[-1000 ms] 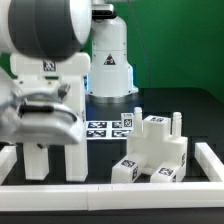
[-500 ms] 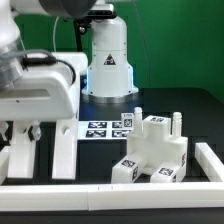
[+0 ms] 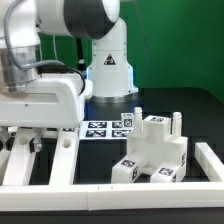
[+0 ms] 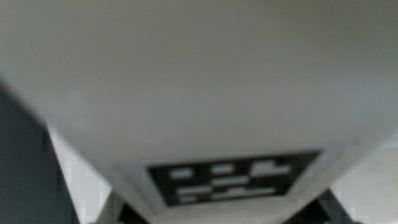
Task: Assemble chair
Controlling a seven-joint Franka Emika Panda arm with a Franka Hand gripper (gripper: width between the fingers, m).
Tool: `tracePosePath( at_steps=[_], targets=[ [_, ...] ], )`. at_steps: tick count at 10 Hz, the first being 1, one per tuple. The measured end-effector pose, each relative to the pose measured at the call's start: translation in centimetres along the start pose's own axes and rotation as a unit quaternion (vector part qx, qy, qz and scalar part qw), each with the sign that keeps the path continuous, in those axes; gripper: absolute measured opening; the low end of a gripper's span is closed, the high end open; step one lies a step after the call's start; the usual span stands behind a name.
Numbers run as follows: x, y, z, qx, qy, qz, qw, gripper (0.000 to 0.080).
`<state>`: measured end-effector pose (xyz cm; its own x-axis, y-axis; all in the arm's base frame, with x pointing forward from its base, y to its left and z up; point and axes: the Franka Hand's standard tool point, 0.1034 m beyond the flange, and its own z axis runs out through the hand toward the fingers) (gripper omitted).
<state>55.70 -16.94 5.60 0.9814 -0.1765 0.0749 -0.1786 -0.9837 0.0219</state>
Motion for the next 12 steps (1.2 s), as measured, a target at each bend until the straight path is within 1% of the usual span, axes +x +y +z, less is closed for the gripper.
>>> tracePosePath(
  at_steps=[1, 2, 3, 4, 5, 7, 8, 9, 10, 12],
  targets=[
    [-0.5, -0.1, 0.4, -0.002, 0.009, 0.003, 1.0, 0.0287],
    [-0.9, -0.5, 0.9, -0.001, 0.004, 0.004, 1.0, 0.0289],
    [-1.5, -0.8, 1.6, 0.002, -0.008, 0.006, 1.0, 0.0289],
    [-2.4, -1.0, 2.4, 0.01, -0.03, 0.013, 0.999, 0.0289],
    [-2.4, -0.9, 2.6, 0.014, -0.041, 0.014, 0.999, 0.0288],
    [-2.3, -1.0, 2.6, 0.013, -0.038, 0.013, 0.999, 0.0288],
    [-2.5, -0.9, 2.8, 0.014, -0.044, 0.014, 0.999, 0.0288],
    [-3.2, -0.7, 3.4, 0.019, -0.063, 0.018, 0.998, 0.0288],
    [-3.5, -0.5, 3.7, 0.023, -0.071, 0.02, 0.997, 0.0288],
    [-3.5, 0.0, 3.8, 0.026, -0.07, 0.017, 0.997, 0.0288]
  ],
)
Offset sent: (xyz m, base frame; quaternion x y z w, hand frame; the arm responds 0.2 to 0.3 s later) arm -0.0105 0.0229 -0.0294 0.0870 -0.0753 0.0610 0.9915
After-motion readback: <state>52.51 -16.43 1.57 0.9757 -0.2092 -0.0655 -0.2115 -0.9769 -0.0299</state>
